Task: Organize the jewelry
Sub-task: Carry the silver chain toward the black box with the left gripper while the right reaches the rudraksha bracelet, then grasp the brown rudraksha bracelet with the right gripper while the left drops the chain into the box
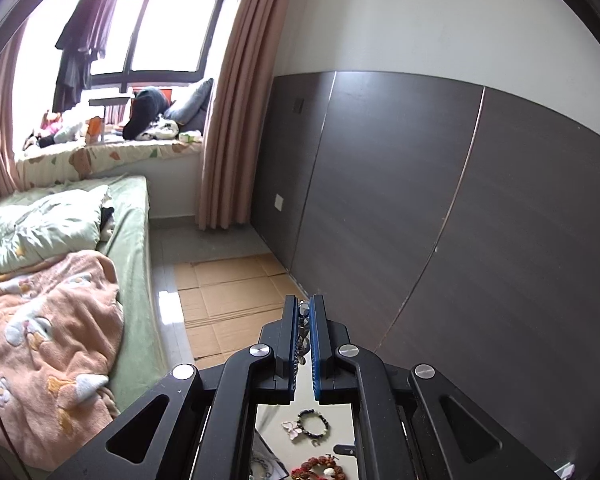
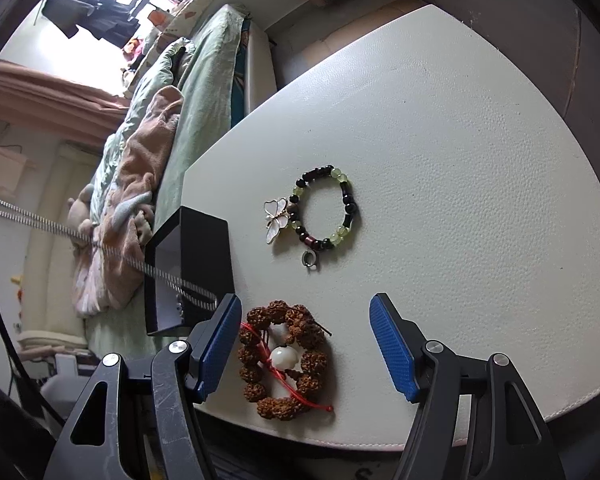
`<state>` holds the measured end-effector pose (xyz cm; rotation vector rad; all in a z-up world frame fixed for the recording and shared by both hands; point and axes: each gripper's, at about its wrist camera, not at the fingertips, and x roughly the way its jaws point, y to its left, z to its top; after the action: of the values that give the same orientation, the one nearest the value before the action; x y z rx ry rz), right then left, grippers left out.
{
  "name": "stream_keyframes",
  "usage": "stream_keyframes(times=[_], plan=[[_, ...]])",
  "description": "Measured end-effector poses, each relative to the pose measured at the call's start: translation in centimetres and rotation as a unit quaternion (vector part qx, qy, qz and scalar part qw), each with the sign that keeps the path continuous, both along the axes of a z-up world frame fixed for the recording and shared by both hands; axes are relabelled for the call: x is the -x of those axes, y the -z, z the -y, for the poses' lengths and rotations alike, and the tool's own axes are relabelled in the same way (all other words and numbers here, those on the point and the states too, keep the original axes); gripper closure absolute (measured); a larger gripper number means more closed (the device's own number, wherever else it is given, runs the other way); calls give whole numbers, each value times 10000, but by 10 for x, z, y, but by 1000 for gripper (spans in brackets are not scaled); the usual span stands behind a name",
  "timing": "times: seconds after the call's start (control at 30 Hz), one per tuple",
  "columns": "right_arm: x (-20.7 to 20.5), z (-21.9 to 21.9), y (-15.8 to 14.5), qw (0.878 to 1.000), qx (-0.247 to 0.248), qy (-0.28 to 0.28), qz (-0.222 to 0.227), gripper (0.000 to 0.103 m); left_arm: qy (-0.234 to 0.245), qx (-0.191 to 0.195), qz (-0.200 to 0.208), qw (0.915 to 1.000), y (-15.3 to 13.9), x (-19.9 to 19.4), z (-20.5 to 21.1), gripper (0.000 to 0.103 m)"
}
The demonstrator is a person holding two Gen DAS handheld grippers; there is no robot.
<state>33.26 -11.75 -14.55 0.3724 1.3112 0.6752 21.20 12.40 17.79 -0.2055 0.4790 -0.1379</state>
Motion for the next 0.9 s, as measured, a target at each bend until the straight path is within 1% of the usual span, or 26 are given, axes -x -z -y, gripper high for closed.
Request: stream_keyframes(times=[0.1, 0.13, 0.2, 0.4, 0.57, 0.73, 0.77, 0.8, 0.83, 0.9], plan=[[2, -3, 0, 10000, 3, -49, 0, 36, -84, -16, 51, 9999, -4, 4, -5, 98], [3, -4, 1, 10000, 14, -66, -2, 38, -108, -15, 69, 9999, -6, 6, -7, 98], [6, -8, 2, 9999, 63, -138, -31, 45, -158, -28, 104, 9998, -9, 10, -10, 98], [29, -23, 0, 9971, 350, -669, 116, 50, -286, -71, 196, 9994, -17, 20, -18, 98], [43, -23, 5, 9940, 674, -843, 197, 51, -314, -24, 183, 9993, -13, 24, -24, 98], [50, -23, 16, 9924, 744, -966, 143, 53, -258, 19, 144, 9996, -8, 25, -26, 98], [52, -25, 19, 9920, 751, -1001, 139, 56, -243, 32, 139, 9996, -7, 25, -26, 98], [54, -28, 21, 9914, 780, -1041, 124, 67, -229, 43, 135, 9996, -6, 26, -26, 98], [55, -29, 24, 9909, 817, -1069, 93, 75, -217, 54, 129, 9997, -5, 25, -27, 98], [58, -29, 24, 9909, 816, -1067, 94, 77, -188, 72, 119, 9997, -4, 26, -27, 98]])
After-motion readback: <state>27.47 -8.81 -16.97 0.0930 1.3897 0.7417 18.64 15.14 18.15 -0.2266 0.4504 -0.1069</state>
